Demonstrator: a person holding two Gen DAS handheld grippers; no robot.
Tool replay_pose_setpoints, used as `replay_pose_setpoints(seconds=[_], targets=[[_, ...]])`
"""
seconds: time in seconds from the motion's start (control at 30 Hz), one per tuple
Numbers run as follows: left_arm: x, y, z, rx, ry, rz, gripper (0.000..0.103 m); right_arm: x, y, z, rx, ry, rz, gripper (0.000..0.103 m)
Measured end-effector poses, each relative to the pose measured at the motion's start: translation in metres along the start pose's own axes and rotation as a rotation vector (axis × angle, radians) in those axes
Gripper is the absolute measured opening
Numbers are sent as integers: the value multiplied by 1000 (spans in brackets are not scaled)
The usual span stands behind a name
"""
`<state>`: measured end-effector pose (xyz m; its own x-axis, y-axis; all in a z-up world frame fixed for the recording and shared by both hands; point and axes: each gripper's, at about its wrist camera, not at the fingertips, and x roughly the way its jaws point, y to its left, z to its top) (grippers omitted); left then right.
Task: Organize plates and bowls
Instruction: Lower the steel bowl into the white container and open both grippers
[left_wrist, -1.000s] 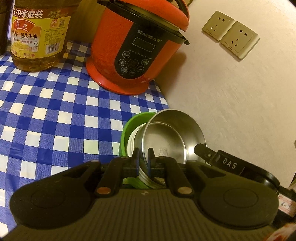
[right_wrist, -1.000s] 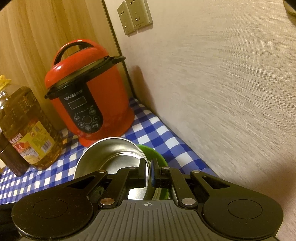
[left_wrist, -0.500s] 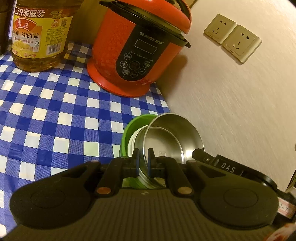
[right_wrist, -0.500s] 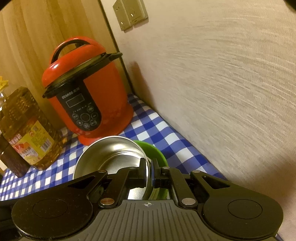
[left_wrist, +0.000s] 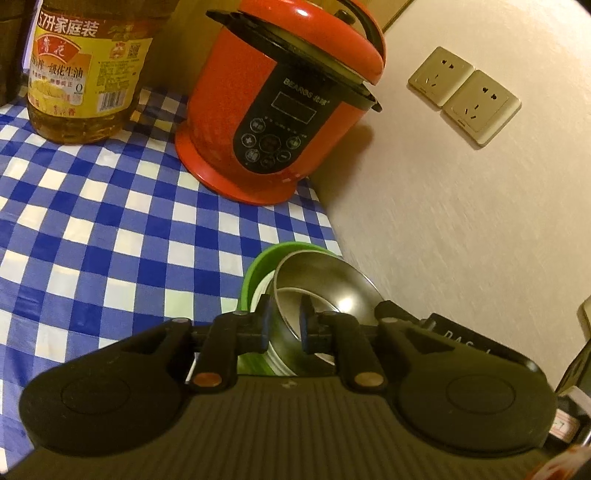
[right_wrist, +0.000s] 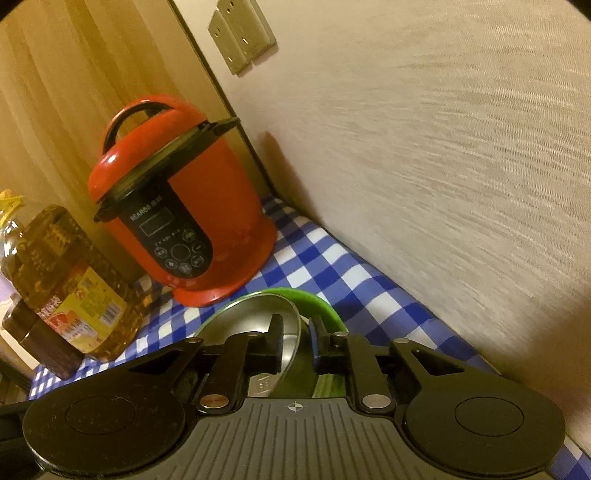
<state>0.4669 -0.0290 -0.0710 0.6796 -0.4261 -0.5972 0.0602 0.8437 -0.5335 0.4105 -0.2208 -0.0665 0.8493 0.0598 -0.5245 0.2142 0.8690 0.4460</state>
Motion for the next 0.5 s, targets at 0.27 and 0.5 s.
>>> replay_pose_setpoints(seconds=[0.27,0.5], targets=[[-7,0,2,47,-75,31,28,-2,-6,-3,-13,-21,-21,37],[2,10,-1,59,-81,50,39,0,-21,-6,52,-7,-19,51]])
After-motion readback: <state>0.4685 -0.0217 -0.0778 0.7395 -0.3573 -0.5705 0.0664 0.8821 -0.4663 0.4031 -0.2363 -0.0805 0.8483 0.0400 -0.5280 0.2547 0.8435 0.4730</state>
